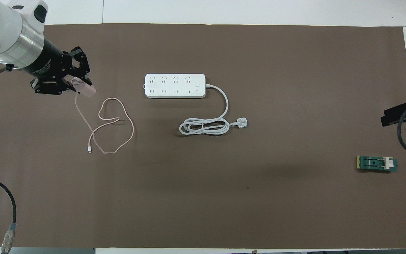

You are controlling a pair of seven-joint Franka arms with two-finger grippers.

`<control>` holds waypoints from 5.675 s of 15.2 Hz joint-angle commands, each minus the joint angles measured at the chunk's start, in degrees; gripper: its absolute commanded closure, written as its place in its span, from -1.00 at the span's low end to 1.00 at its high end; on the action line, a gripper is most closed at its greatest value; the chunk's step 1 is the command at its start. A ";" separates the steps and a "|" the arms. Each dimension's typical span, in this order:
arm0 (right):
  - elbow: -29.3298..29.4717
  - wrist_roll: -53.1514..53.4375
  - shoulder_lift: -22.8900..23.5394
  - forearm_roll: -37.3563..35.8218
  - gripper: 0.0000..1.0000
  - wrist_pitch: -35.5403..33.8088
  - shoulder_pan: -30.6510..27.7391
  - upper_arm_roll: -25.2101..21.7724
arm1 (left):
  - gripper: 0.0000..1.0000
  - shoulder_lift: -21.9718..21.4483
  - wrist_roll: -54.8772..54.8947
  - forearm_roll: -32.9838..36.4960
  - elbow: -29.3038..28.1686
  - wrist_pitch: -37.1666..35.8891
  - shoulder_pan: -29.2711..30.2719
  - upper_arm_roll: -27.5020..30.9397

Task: Plug charger into power strip
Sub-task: 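Lower the charger with the left gripper onto the strip's end socket, then press the charger prongs down into the socket with the left gripper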

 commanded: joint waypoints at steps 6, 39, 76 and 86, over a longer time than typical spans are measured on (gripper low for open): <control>-2.97 -1.50 -2.54 -1.09 -1.00 2.77 -1.67 1.20 | 1.00 3.38 -34.81 4.63 -6.01 16.50 -4.06 0.66; -1.11 -0.09 -1.74 -0.12 -1.00 2.07 -1.67 0.59 | 1.00 15.79 -58.95 10.70 -2.58 18.45 -9.60 -2.42; -1.81 -0.26 -2.09 -0.21 -1.00 1.63 -1.15 0.85 | 1.00 16.93 -58.25 12.11 -4.78 20.65 -10.92 -1.63; -1.81 -0.18 -2.09 -0.21 -1.00 1.63 -1.06 0.85 | 1.00 18.86 -58.69 13.42 -5.39 21.53 -11.09 -1.54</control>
